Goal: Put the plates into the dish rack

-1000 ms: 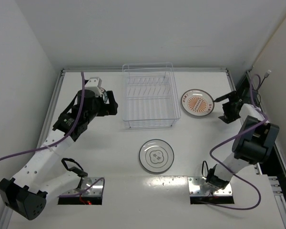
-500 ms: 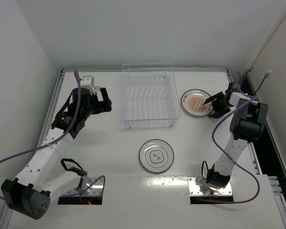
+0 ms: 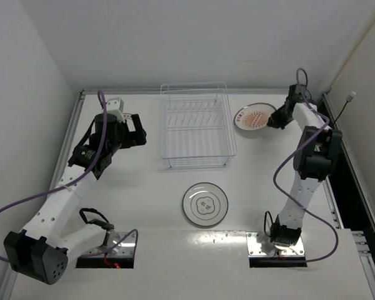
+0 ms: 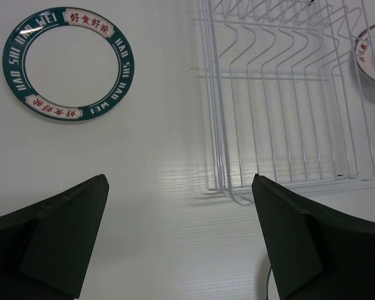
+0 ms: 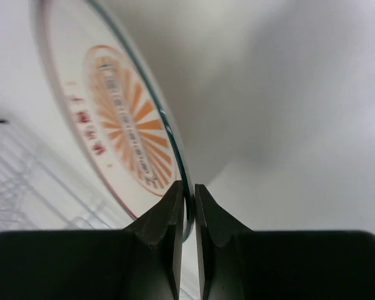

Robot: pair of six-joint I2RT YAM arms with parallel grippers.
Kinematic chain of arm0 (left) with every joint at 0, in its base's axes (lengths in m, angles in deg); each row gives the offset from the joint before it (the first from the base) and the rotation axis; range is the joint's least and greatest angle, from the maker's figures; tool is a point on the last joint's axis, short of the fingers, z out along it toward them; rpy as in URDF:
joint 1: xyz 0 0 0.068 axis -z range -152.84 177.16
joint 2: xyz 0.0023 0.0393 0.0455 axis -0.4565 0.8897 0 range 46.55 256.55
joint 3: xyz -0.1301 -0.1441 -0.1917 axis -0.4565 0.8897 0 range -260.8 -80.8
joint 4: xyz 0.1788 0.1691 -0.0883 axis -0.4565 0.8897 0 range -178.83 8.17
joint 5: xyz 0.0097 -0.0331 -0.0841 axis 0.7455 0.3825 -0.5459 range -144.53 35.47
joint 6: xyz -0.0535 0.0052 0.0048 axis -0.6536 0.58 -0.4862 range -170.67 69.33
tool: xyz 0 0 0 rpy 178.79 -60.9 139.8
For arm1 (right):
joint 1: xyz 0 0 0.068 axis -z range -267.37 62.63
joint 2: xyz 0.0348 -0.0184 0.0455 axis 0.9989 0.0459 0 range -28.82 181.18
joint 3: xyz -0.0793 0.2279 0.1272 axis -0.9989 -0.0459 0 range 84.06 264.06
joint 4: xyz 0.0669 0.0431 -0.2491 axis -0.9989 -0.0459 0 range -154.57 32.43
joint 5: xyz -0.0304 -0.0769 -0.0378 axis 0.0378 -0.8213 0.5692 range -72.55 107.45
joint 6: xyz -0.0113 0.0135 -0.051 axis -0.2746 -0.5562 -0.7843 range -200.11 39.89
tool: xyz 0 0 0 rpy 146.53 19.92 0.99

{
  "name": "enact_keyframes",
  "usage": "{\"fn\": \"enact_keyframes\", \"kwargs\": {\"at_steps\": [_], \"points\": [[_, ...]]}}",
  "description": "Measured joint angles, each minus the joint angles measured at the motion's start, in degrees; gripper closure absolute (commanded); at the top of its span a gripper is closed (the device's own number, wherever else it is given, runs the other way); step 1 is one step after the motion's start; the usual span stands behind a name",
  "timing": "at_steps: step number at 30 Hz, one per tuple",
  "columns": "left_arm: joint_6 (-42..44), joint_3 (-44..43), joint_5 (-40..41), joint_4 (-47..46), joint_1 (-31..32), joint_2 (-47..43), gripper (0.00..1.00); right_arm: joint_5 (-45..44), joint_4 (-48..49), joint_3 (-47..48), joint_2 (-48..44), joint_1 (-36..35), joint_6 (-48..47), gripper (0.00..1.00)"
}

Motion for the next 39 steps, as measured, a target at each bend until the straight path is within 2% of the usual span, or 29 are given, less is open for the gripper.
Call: {"fn": "enact_keyframes", "kwargs": {"at_steps": [6,10,19,26,31,33,35,39], "points": [[-0.07,-0.22,-1.18,-0.09,-0.04,0.02,0.01,-16.59,-6.36,23.10,-0.02,-6.91,-9.18,1.00],[-0.24,-0.44,-2.01,0.15,-0.04,0.00,0.01,-23.17,-7.06,30.45,-1.75,-12.96,-15.80,1.00],[-1.97,-0.44,-3.85,1.66,-0.04,0.00,0.01,-32.98,-10.34,29.57,-4.94,-25.62,-28.00,1.00],[-2.84,-0.44,-4.90,1.75,-0.04,-0.15,0.01,-38.38,-11.93,27.45,-3.76,-29.88,-32.37,1.00],[-3.04,-0.44,-5.05,2.19,-0.04,-0.57,0.01,-41.33,-10.69,30.62,0.63,-32.48,-34.75,1.00],[-3.04,-0.44,-5.05,2.56,-0.04,-0.70,0.01,-42.66,-9.94,32.39,2.86,-33.90,-36.11,0.96],[-3.04,-0.44,-5.03,2.73,-0.04,-0.87,0.01,-43.45,-9.01,33.86,4.39,-35.19,-37.03,0.80],[-3.04,-0.44,-4.87,2.82,-0.04,-1.07,0.01,-41.16,-10.36,36.06,6.25,-36.72,-37.53,0.62]]}}
